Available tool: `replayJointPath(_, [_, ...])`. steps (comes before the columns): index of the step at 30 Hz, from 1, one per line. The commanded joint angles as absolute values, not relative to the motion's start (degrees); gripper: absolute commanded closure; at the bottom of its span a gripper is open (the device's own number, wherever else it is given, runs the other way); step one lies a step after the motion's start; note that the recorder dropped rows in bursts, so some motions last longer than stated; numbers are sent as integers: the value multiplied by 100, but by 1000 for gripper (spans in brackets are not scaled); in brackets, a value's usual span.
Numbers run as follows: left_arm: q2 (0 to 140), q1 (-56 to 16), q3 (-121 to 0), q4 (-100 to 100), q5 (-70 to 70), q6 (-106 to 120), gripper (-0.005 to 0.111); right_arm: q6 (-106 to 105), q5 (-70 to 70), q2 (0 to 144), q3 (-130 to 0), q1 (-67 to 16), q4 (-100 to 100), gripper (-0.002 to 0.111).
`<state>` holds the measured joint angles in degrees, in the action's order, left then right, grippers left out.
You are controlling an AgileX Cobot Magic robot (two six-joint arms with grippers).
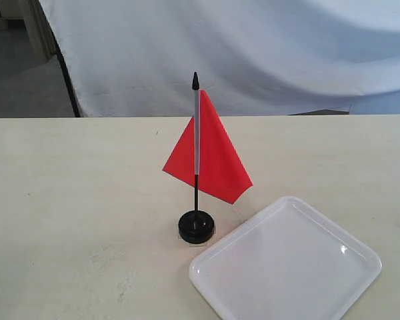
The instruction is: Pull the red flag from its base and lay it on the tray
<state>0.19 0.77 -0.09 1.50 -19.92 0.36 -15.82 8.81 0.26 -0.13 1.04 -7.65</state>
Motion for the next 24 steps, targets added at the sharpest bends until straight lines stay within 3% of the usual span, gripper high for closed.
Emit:
replayJointPath(1, [0,61,0,165,-1966,0,107,-1583,889,0,0,103,-745,109])
replayJointPath(7, [0,61,0,165,-1966,0,107,-1482,381,0,0,103,-768,109])
replayJointPath(16, [0,61,0,165,-1966,0,107,-141,-2428,0,0,103,-768,109])
replayJointPath(24, [0,61,0,165,-1966,0,107,-70,-2127,0,-1115,103,-768,109])
